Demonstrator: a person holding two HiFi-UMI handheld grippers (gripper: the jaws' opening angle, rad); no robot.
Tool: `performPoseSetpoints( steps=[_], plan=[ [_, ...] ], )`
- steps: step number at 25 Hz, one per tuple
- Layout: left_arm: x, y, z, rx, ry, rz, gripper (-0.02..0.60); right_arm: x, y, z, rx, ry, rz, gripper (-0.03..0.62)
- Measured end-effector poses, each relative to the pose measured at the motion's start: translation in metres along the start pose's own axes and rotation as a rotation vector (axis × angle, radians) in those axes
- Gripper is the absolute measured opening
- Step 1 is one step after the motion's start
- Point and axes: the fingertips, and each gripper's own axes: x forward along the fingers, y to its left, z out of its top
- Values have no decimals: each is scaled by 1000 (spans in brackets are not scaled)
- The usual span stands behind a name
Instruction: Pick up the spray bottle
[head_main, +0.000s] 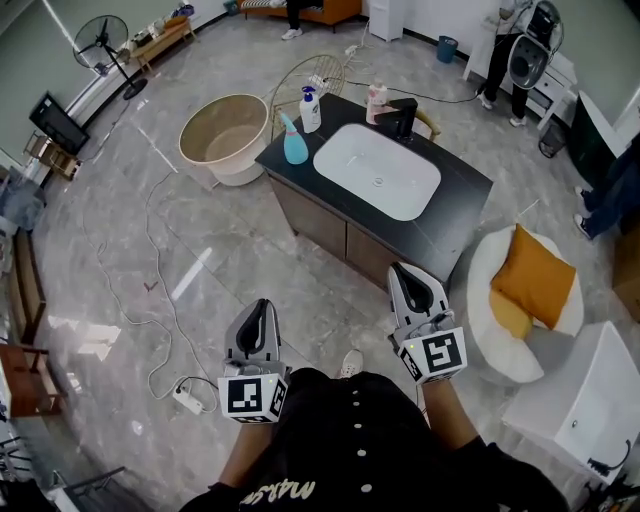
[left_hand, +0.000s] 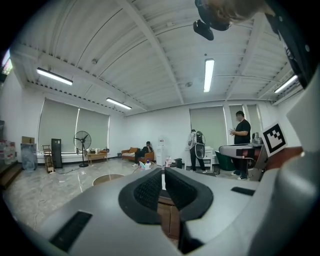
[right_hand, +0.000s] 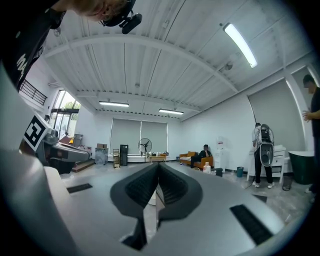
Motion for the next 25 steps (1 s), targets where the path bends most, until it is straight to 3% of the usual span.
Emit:
performPoseSetpoints(
  steps=[11, 19, 25],
  plan=[
    [63, 26, -11, -32, 8, 22, 28, 74, -17, -23, 4, 28, 53, -5],
    [155, 68, -4, -43, -24, -3, 28, 159, -37, -30, -27, 29, 56, -5],
    [234, 117, 25, -36, -41, -54, 28, 250, -52, -13, -66, 31, 32, -5]
  ],
)
